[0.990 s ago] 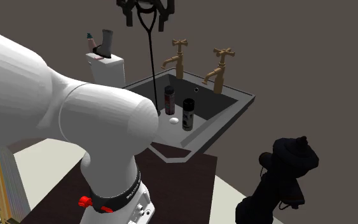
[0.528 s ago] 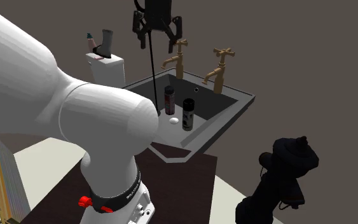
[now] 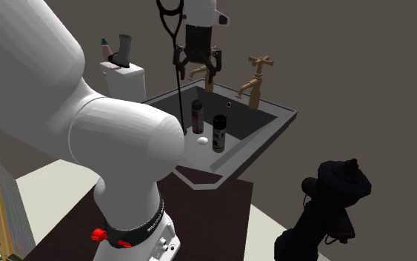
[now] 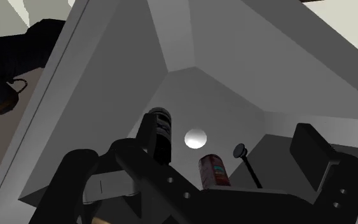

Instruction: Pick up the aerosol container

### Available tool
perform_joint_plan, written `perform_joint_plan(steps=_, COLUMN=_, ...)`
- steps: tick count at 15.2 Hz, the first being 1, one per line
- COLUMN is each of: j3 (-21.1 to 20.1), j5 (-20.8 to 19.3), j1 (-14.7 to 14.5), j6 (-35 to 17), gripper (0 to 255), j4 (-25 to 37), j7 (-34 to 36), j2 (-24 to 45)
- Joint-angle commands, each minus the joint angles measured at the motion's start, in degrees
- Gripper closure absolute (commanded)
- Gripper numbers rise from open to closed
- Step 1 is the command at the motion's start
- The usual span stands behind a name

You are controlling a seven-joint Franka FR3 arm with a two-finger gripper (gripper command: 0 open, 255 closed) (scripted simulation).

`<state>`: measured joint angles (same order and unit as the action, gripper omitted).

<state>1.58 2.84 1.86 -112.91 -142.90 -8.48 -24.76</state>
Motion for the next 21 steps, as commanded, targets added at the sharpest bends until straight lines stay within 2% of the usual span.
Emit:
perform_joint_plan(steps=1, j3=0.2, j5=-0.2, j1=0.1, j6=-4.5, gripper=0, j4=-0.3, j7=-0.6, j2=3.8)
perform_joint_plan(steps=11, j3=0.9, j5=-0.4, j1=0.4, j6=-22.1, gripper=0, j4=5.4, j7=-3.1, j2=25.6)
perform_joint_plan(steps=21, j3=1.1, j5=0.0, j1=1.2, j6=-32.7, gripper=0, j4=19.0, j7=-5.2, j2=48.4)
